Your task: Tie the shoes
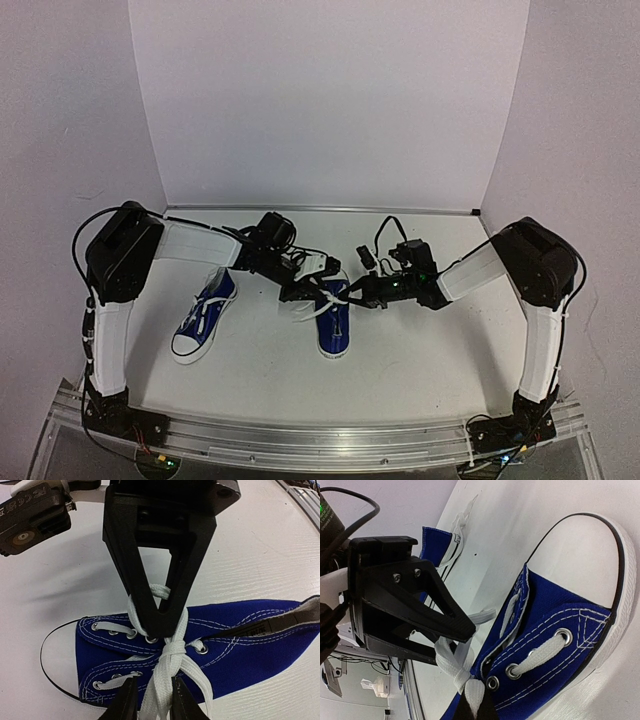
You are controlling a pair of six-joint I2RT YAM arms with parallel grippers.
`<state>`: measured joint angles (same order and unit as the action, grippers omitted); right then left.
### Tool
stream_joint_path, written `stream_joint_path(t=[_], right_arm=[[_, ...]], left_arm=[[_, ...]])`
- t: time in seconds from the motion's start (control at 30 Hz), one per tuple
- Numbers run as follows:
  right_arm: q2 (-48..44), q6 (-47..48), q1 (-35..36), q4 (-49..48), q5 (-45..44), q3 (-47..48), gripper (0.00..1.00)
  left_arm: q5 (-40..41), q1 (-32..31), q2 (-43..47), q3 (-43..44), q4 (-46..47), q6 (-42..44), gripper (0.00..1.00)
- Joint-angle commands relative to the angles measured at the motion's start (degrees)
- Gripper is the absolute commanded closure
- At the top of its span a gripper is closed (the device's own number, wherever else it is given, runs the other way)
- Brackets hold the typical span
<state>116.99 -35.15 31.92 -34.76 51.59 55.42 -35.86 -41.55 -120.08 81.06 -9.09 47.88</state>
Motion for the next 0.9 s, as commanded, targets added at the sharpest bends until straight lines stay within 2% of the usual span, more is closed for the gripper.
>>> stream_joint_path(t=[0.0,0.13,0.33,0.43,0.5,0.87], right_arm=[[-2.56,1.11,0.16,0.11,-0.78,1.38,1.00],[-2.70,1.19,0.10,0.35,-1.32,1.13,1.00],[-3.25,1.89,0.07,1.54,-2.51,0.75,1.00],[-3.35,2.05,-0.01,1.79,-2.73,0.74,1.00],[-3.38,2.05,-0.02,1.88,-2.81,0.74,1.00],[-4.96,2.82,-1.37,3.03,-4.16,-0.78,1.00]], left_arm=[[-0.91,0.55,-0.37,2.60,-0.98,-0.24,0.81],[-2.16,1.07,0.73,1.78,-0.87,-0.73,0.85],[-4.15,2.53,3.19,-0.78,0.14,-2.22,0.83],[-4.98,2.78,3.05,-0.61,-0.47,-2.40,0.96],[-5.26,2.88,2.79,-0.36,-0.90,-2.34,1.00],[-2.16,3.41,3.04,-2.30,1.38,-3.09,1.00]])
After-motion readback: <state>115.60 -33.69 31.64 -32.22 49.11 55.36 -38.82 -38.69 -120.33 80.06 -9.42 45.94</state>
